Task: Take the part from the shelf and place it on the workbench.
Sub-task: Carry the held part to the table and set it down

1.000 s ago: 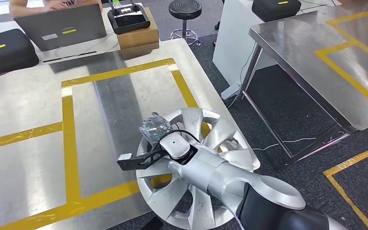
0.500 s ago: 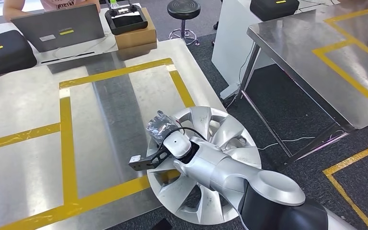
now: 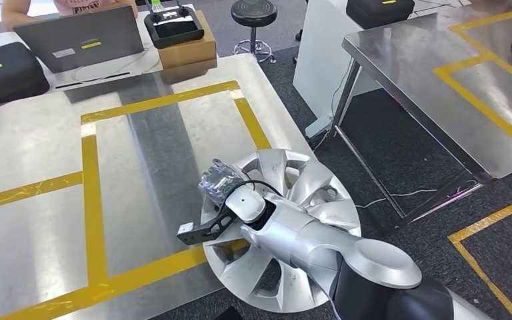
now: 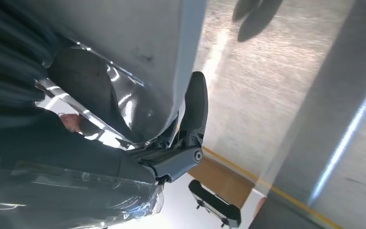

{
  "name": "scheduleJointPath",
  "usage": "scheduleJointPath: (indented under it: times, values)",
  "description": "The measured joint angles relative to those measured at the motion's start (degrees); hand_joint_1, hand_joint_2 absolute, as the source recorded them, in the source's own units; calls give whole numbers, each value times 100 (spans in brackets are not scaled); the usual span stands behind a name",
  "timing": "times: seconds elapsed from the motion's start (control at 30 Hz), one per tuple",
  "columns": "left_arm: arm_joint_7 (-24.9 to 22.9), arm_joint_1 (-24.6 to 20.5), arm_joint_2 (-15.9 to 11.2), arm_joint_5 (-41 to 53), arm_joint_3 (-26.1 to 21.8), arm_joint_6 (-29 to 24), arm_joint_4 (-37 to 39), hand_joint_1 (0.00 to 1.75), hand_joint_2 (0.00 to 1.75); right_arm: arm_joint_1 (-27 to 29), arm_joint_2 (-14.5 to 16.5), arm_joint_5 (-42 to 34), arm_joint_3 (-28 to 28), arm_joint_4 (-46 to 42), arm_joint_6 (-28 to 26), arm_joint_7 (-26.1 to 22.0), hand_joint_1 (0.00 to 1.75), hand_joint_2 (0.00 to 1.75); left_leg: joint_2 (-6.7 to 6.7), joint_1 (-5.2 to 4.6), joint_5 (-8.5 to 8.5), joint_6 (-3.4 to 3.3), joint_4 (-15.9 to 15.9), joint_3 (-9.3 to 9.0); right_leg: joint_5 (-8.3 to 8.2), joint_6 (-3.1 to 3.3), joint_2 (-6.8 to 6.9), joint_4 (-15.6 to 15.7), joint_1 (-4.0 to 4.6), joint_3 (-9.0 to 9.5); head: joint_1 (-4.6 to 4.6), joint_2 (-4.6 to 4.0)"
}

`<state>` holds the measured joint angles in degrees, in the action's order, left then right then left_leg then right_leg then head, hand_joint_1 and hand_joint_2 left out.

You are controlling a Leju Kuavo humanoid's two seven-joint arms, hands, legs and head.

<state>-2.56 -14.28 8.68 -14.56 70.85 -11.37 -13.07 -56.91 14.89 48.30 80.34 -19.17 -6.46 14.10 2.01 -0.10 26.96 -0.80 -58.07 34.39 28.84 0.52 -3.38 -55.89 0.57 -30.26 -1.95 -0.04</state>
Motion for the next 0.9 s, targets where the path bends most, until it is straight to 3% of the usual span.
scheduleJointPath:
  times: [0.17, 0.3, 0.4, 0.53, 0.9]
  values:
    - [-15, 0, 1, 5, 67, 17, 2, 0, 175, 133, 188, -174, -33, 48, -281, -350, 175, 175, -11, 1, 6, 2, 0, -2, 0, 0, -12, -1, 1, -2, -2, 0]
    - [-4, 0, 5, 39, 88, 65, 2, 0, 175, 286, 375, -319, -57, 4, -757, -1183, 175, 175, -18, 3, 11, 0, 0, -3, 1, 1, -19, -2, 1, -3, 4, 0]
    - [18, -1, 13, 47, 104, 70, 2, 0, 175, 387, 493, -401, -39, -194, -745, -1609, 175, 175, -23, 4, 15, 4, 1, -5, 5, 4, -21, -4, 2, -3, 5, 0]
    - [19, -5, 51, 28, 106, 75, 2, 0, 175, 498, 608, -458, 23, -564, -460, -1700, 175, 175, -26, 3, 16, 6, 2, -6, 7, 7, -24, -5, 2, -4, 5, 0]
    - [20, -9, 66, 20, 106, 86, 2, 0, 175, 600, 654, -462, 176, -1040, -331, -1852, 175, 175, -6, 2, 16, 5, 2, -7, 7, 7, -23, -4, 1, -2, -4, 0]
